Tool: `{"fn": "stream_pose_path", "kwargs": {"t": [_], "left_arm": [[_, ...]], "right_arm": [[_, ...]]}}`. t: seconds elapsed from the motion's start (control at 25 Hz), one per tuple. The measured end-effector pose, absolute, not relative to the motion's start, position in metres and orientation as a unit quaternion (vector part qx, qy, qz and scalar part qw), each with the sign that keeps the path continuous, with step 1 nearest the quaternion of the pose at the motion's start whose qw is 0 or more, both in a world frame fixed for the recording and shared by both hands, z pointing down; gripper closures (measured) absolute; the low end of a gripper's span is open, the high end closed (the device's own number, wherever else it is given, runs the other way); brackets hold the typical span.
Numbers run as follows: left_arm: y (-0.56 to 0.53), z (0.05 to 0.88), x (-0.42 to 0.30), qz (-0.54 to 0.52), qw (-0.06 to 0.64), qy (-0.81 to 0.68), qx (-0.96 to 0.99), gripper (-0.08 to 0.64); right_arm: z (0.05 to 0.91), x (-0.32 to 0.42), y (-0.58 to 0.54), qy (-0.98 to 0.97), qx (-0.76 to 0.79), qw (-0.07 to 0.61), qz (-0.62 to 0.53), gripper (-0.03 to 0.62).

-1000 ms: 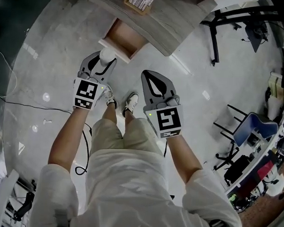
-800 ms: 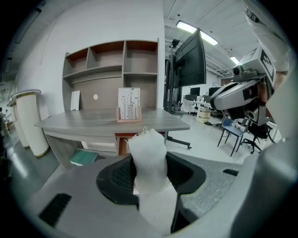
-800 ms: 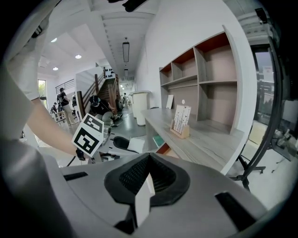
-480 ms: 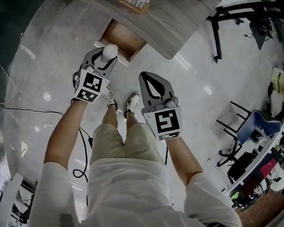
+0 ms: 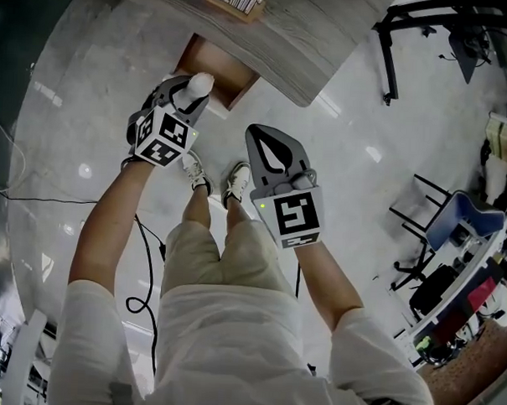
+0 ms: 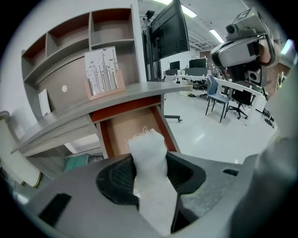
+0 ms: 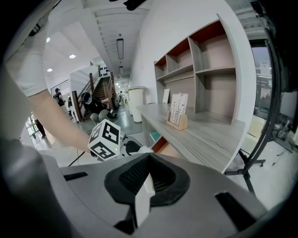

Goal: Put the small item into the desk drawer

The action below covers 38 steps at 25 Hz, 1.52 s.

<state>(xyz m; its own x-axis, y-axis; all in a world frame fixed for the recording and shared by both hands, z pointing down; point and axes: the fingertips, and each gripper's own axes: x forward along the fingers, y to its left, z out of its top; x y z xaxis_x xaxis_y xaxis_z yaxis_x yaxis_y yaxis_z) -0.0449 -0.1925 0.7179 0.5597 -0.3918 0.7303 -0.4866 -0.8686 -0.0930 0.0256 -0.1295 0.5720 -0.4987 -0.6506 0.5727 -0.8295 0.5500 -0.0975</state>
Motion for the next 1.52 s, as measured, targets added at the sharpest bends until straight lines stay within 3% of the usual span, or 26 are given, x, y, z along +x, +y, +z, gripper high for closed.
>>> {"fn": "stream_pose_path", "kwargs": {"t": [0.32,0.72,1.52], "left_arm": [[-0.2,0.754,-0.036,0.461,0.015,-0.173,0.87,0.376],[-0.211,0.788,-0.029,0.553,-0.09,-0.062,0.826,0.376],[-0.205,0.839,-0.019,0.623,-0.152,0.095,0.762,0.376]], "right_arm": [[0.594,0.03,-0.134,-0.839,0.44,0.255,0.193,0.595],[0.606,0.033,-0.137,-0.831,0.449,0.257,0.203,0.594],[0.622,0.074,-0.135,-0.799,0.493,0.259,0.226,0.595]]}}
